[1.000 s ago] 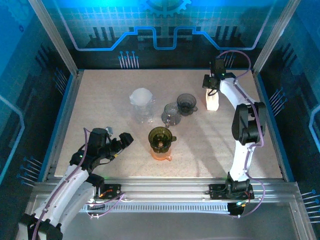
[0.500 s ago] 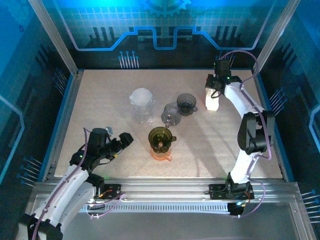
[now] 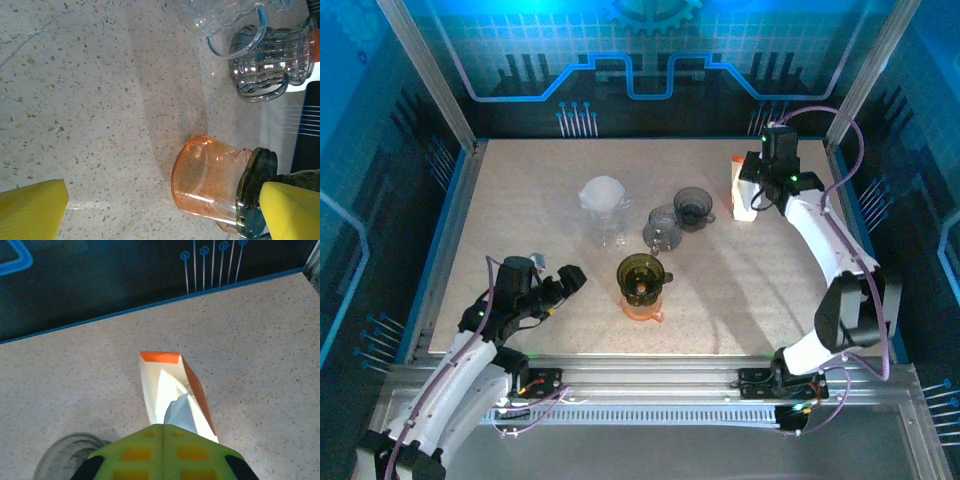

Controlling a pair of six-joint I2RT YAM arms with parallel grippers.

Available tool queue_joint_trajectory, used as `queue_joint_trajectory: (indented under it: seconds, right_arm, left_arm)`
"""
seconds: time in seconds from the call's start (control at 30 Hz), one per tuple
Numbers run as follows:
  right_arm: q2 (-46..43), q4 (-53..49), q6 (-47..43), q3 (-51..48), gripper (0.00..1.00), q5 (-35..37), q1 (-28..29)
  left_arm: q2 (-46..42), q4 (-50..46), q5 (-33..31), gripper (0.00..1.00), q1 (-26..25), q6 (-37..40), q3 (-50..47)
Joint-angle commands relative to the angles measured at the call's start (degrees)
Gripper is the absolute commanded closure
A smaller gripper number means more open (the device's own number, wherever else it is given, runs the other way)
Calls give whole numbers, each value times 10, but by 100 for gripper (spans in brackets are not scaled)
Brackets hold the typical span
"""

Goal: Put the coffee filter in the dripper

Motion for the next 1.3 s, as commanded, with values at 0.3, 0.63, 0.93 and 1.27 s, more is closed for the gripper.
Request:
queue_joint_trajectory:
  seconds: [0.3, 0.63, 0.93, 1.27]
  right_arm:
    - [-187, -39, 24, -91, 100, -74, 79]
    - [-230, -210, -16, -20, 100, -173, 188]
    - [-180, -370, -52, 112, 100, -277, 265]
    - [-59, -478, -74, 234, 100, -306, 331]
  left_arm:
    - [-7, 13, 20, 1, 7, 9, -6]
    - [-7, 8, 20, 1, 10, 16, -6]
    - [-5, 11, 25, 1, 12, 17, -1]
    - [-4, 14, 38, 1, 12, 21, 1]
